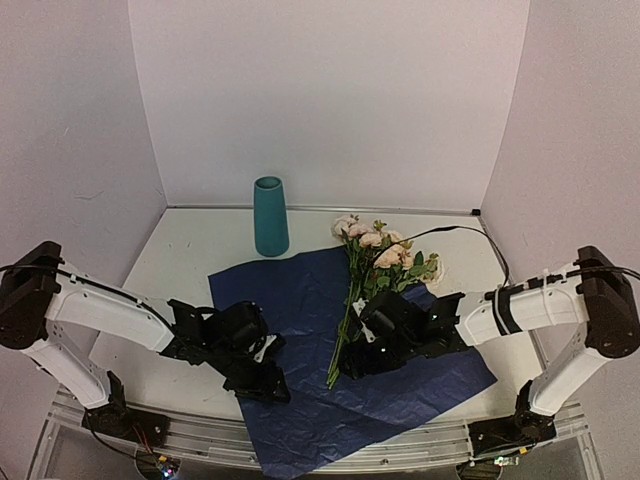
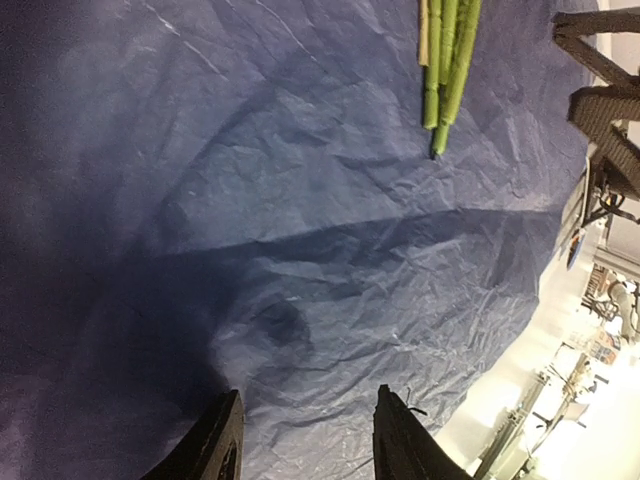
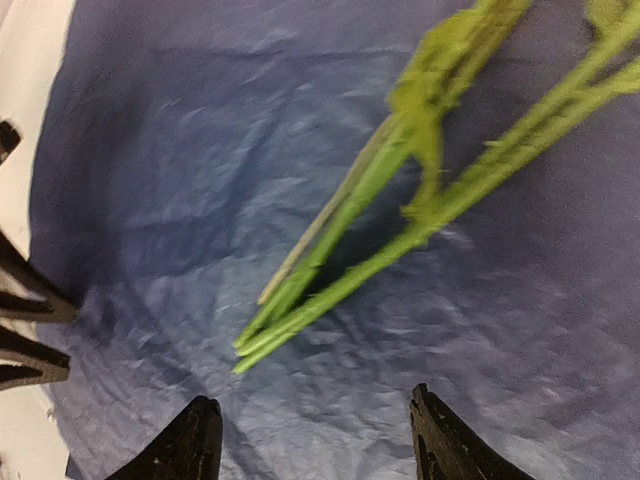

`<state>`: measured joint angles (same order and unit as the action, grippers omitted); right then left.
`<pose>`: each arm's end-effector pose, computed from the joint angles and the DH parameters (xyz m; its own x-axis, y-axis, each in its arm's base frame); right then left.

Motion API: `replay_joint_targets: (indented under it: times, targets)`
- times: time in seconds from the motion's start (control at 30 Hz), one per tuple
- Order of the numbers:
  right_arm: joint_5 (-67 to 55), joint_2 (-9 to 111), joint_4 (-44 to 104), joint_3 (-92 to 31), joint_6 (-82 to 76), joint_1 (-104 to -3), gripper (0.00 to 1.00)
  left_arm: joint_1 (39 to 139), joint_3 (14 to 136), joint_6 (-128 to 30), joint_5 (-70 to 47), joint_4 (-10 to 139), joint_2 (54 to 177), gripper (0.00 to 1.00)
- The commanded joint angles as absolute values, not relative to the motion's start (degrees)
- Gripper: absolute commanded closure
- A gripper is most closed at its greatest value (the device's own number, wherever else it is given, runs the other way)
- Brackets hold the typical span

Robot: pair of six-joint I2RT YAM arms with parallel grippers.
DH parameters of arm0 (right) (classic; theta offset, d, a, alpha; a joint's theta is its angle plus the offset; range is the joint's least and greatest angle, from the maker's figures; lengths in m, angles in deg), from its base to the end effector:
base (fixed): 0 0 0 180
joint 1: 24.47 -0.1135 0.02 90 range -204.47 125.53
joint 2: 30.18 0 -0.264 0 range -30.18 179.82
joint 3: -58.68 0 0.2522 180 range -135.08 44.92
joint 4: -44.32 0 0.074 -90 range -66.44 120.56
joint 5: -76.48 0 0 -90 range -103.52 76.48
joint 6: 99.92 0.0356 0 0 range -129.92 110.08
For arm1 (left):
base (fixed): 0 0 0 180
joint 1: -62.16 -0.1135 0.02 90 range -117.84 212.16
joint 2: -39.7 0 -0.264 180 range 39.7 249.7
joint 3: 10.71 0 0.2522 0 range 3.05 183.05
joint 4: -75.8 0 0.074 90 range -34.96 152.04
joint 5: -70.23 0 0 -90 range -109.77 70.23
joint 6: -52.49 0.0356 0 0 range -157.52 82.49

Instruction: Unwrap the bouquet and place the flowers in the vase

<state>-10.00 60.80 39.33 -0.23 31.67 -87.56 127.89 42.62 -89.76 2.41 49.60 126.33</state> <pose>0.1454 0.2914 0.1775 -0.8095 -0.1311 -0.5723 -0.5012 0.6619 0.5574 0.0985 -0.2513 0.1464 -0.9466 0.3180 -0.0535 0.2850 0.7472 -0.6004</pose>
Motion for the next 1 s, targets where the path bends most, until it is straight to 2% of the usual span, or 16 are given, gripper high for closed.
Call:
replay_joint_targets:
  times: [0.0,0.13,0.33,0.37,0.47,0.5,0.6,0.7,0.97]
  targets:
    - [-21.9,56.6,31.8,-1.5,37.3,-87.6,0.37,128.0,45.2,-89.8,-0.7,47.7,126.2,0.54]
    - [-29.5,52.6,26.5,-1.9,41.4,-86.4,0.42,128.0,49.2,-86.9,-6.3,42.8,123.4,0.49]
    - [-33.1,47.9,23.6,-2.6,42.7,-80.3,0.43,127.9,60.4,-81.1,-23.1,35.5,120.4,0.37]
    - [-32.9,47.3,23.5,-2.9,42.3,-79.1,0.43,128.0,61.3,-80.8,-25.9,35.3,120.0,0.32]
    - [-33.1,45.8,23.5,-3.9,40.4,-76.6,0.43,127.9,62.1,-81.0,-33.1,35.1,118.4,0.05]
    - [-33.4,45.5,23.4,-4.3,39.7,-75.9,0.43,127.9,62.1,-81.5,-35.4,35.1,117.9,0.01]
    - [-34.3,45.0,23.2,-5.3,38.7,-74.3,0.43,127.3,62.4,-82.3,-41.7,35.3,117.4,0.0]
    - [-35.3,45.3,23.0,-5.9,38.9,-73.2,0.43,125.5,65.7,-78.9,-41.9,36.7,120.6,0.02]
    - [-38.7,46.2,22.1,-6.8,39.0,-73.0,0.44,123.0,79.8,-72.3,-36.2,36.9,136.5,0.19]
